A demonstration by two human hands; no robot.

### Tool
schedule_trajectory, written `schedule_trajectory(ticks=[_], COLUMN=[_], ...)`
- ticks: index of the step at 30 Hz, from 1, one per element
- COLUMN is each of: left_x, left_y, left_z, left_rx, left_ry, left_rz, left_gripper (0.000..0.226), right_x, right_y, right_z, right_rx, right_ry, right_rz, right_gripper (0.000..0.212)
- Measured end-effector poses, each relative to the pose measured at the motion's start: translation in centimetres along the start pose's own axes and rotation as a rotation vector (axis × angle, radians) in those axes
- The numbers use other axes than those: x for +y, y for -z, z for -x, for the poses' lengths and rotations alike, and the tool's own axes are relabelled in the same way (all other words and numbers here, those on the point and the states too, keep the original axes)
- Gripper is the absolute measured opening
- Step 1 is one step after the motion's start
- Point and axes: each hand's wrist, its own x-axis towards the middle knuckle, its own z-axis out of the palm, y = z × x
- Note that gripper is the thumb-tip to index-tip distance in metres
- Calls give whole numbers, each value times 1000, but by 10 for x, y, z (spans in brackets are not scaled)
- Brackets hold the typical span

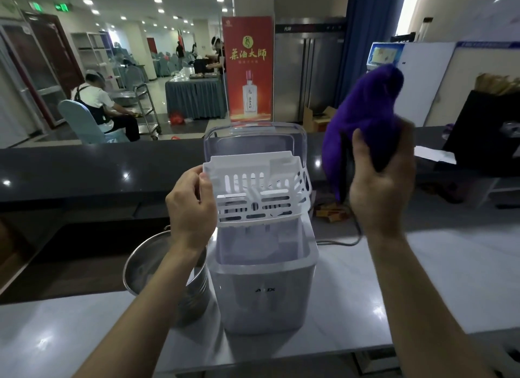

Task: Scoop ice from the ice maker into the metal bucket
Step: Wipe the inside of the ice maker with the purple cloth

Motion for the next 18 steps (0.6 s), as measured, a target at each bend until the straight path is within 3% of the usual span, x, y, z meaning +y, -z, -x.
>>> schedule_trajectory(ticks=[3, 6, 9, 13, 15, 18], left_x=[4, 10, 13, 23, 25, 26], left_y=[-3, -4, -2, 3, 5, 8], left_z=[3, 2, -4, -8, -10, -10], left_rx=[-10, -16, -51, -92, -88, -98], left_ry=[-22, -43, -88, -120, -141, -195], left_rz=[-11, 13, 56, 82, 77, 45], left_gripper=[29, 27, 22, 32, 32, 30], right_x=[4, 19, 32, 35, 32, 24], right_y=[-27, -50, -59, -61, -61, -61], right_z=[6, 15, 29, 29, 28, 26], right_rx=[-124, -489, -832, -984, -1037, -991], right_ry=[309, 489, 554, 504, 364, 155], right_rz=[91, 295, 423, 426, 354, 219], right_gripper=[42, 49, 52, 56, 63, 44])
